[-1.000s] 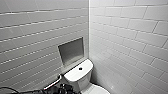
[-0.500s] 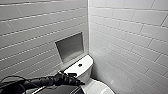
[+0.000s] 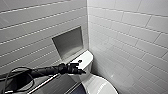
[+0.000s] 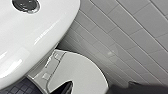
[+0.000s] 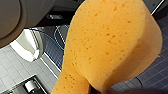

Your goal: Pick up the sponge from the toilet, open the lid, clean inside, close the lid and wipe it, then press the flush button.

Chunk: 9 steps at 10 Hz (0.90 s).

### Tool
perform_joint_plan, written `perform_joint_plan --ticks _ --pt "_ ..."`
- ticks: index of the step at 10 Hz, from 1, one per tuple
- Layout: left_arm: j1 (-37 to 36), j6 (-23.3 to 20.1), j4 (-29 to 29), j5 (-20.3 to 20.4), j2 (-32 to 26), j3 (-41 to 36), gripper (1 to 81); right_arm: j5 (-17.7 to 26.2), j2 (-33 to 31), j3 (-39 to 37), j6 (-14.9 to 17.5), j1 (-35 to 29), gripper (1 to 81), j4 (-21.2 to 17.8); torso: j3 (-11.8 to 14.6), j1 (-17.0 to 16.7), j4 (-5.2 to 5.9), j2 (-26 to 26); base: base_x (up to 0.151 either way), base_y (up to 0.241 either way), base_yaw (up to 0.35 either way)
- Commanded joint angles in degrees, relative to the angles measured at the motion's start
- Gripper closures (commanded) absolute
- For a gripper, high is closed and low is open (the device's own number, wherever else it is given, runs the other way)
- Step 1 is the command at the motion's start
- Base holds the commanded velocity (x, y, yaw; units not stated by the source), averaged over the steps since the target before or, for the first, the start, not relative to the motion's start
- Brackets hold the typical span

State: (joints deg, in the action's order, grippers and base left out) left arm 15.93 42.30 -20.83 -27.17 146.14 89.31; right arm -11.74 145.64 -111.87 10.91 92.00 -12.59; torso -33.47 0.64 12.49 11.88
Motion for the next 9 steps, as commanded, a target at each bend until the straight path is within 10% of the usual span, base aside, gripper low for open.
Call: perform_joint_plan --ticks 1,9 --pt "-11.75 0.24 7.90 -0.34 2.22 5.51 1.0 4.62 -0.85 1.40 -0.01 0.33 81.1 -0.68 -1.89 0.00 0.00 0.00 0.000 0.000 0.000" --pt "-23.88 0.41 13.89 -1.04 8.47 16.94 1.0 4.62 -0.59 1.14 -0.01 0.34 81.1 -0.77 -5.13 0.13 0.00 -0.13 0.000 0.000 0.000"
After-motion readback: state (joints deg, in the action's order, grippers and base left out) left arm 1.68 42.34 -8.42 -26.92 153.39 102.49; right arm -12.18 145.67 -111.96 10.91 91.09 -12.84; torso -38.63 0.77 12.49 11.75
